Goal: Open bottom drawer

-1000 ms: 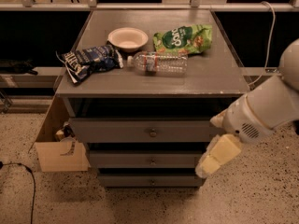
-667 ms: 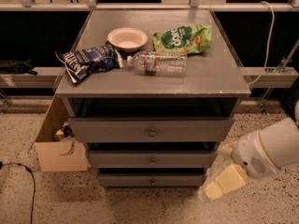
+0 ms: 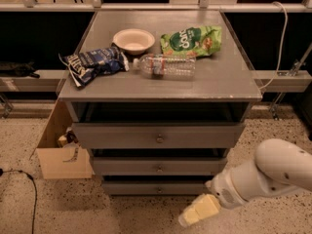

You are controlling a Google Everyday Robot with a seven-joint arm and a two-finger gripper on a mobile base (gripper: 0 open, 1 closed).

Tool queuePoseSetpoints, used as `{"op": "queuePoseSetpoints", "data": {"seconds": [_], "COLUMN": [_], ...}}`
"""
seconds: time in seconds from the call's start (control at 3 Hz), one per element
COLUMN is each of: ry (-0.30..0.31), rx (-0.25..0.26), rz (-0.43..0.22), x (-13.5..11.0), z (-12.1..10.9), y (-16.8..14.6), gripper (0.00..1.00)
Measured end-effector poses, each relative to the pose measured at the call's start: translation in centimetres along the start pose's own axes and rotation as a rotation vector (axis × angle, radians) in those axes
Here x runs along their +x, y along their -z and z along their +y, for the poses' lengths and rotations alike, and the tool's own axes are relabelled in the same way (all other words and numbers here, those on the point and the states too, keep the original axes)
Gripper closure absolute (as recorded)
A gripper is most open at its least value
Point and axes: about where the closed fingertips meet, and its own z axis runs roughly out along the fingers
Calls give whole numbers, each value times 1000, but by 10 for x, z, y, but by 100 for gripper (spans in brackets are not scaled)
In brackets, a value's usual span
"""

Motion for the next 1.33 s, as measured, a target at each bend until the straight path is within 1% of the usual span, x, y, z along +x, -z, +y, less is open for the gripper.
{"op": "queuePoseSetpoints", "data": {"seconds": [0.33, 0.67, 1.0, 1.33], "ry": [49, 52, 59, 54], "rx": [7, 15, 49, 77], "rz": [27, 31, 53, 58], "x": [-25, -27, -27, -11], "z": [-13, -13, -17, -40], "y": [-43, -43, -48, -58], "gripper": [0, 0, 0, 0]}}
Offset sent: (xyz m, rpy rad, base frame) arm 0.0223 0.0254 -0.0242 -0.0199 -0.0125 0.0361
